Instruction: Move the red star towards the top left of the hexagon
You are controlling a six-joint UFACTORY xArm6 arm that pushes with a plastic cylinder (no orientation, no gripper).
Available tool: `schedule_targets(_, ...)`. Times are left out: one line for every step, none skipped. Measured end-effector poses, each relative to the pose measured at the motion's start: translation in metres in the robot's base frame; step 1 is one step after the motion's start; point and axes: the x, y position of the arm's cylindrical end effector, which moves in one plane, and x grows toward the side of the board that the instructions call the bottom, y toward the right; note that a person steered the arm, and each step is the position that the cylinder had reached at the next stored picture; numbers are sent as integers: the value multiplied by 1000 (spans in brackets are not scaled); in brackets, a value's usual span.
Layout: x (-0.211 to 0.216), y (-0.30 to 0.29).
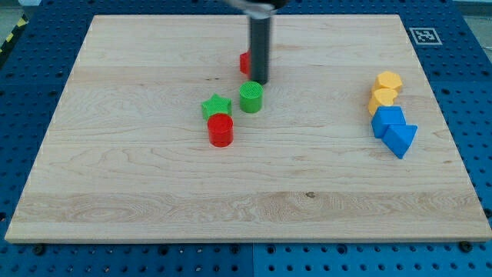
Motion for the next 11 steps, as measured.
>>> schedule_targets(-9, -10)
schedule_targets(1, -68)
schedule_targets(1, -112)
schedule_targets(-28, -112)
schedule_targets(-35, -56)
schedule_targets(-25, 31)
schedule_targets(-24, 41)
schedule_targets(-31, 4)
schedule_targets(-45, 1)
schedule_targets(-45, 1)
schedule_targets(-37, 38)
